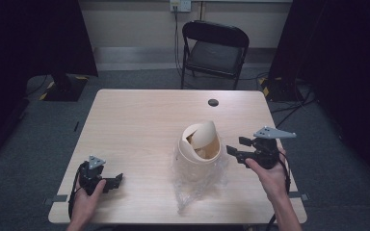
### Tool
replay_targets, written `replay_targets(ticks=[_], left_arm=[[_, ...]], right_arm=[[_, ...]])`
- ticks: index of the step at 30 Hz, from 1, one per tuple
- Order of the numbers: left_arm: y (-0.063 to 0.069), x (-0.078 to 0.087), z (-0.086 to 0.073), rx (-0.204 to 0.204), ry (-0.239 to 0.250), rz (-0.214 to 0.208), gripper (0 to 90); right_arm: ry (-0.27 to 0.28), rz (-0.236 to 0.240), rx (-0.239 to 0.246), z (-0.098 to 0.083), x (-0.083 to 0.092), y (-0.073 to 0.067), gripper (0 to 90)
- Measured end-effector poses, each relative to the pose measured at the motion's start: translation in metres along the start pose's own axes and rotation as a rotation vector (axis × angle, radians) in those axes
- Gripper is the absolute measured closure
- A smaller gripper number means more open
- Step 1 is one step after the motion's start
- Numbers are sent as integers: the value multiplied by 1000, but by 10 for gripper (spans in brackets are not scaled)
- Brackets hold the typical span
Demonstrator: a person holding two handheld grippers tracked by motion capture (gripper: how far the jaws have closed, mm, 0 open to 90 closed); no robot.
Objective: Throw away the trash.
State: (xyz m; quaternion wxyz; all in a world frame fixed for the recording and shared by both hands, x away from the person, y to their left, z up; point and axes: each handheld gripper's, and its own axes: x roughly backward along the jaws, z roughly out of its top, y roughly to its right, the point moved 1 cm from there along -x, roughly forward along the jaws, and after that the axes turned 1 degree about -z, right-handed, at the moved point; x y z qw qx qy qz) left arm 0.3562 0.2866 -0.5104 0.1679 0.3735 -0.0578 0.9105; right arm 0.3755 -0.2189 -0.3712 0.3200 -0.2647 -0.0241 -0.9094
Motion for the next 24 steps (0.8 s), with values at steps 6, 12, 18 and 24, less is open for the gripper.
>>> replay_targets(ticks=[6,12,18,24], left_arm=[[0,0,0,4,1,-1,0],[0,0,0,2,0,-1,0],[0,0,0,3,-1,-1,0],[0,0,0,4,1,-1,0]], right_arm=[[-14,-61,-39,-15,5,17,261],[-32,-110,-76,-32,9,38,166],[-64,-153,-109,-54,9,56,144],[-109,-209,-168,-77,3,69,145]])
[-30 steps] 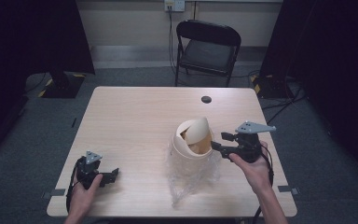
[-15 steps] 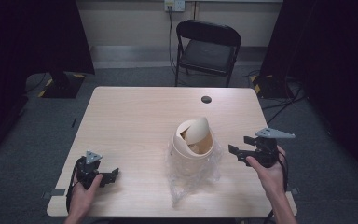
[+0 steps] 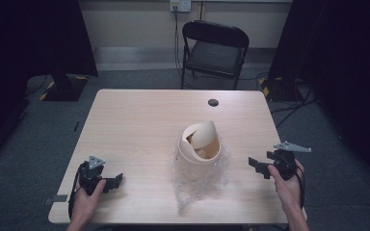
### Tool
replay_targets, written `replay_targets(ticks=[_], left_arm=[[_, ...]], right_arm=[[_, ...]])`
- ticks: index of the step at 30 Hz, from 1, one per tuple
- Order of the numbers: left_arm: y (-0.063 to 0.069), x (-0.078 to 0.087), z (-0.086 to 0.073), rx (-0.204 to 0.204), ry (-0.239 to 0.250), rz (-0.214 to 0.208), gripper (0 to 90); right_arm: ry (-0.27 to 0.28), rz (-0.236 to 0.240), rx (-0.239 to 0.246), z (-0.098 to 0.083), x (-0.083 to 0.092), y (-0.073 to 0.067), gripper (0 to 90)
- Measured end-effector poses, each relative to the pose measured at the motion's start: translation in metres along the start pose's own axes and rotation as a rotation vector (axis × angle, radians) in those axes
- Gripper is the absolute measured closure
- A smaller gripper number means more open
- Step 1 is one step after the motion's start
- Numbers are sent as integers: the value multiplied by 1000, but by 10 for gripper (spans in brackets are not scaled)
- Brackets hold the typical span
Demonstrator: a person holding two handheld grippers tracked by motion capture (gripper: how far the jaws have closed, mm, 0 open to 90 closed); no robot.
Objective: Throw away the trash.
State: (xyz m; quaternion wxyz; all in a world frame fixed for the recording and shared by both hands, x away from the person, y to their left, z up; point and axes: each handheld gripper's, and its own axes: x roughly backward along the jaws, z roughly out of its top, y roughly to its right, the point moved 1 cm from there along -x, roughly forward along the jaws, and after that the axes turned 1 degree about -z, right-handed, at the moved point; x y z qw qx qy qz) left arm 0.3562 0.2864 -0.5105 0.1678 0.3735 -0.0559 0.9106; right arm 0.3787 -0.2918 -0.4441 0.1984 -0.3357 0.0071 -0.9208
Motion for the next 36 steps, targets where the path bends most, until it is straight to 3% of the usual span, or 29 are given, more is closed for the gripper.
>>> replay_targets(ticks=[9,16,22,27,36], left_arm=[[0,0,0,0,0,0,0],[0,0,0,-2,-2,1,0],[0,0,0,-1,-3,-1,0],[0,0,0,-4,-3,2,0],[0,0,0,-4,-3,2,0]], right_arm=[[-74,-79,-28,-22,-20,9,145],[-126,-126,25,-29,-33,7,145],[-158,-150,31,-35,-41,7,145],[-135,-193,59,-39,-43,1,139],[-78,-204,53,-45,-43,0,129]])
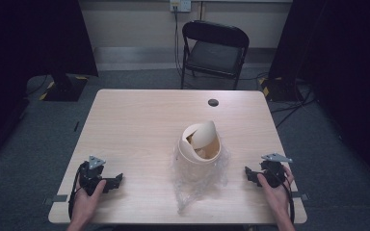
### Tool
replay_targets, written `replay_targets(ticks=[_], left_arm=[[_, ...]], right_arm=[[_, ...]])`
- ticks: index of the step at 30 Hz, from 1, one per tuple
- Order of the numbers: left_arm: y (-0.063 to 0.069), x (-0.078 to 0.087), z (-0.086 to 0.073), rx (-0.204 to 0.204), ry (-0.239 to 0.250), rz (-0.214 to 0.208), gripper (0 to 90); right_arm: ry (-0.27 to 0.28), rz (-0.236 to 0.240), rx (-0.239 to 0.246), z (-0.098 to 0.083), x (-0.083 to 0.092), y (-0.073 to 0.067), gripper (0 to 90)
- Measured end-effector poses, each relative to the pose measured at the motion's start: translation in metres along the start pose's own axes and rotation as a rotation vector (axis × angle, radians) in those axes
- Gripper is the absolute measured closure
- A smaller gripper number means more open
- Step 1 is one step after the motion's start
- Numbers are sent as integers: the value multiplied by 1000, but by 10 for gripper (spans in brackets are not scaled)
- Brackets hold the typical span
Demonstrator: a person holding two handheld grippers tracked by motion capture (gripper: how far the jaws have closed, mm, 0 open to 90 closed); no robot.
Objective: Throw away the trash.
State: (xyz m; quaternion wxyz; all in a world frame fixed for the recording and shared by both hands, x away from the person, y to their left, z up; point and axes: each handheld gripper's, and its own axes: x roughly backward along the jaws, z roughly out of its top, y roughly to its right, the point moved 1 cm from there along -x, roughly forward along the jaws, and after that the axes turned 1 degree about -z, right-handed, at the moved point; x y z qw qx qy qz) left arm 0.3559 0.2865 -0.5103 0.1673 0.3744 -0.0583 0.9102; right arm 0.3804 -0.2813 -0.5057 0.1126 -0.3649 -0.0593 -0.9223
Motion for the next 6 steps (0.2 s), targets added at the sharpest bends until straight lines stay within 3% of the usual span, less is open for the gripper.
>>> replay_targets(ticks=[6], left_arm=[[0,0,0,-2,0,2,0]], right_arm=[[12,3,1,-1,0,0,124]])
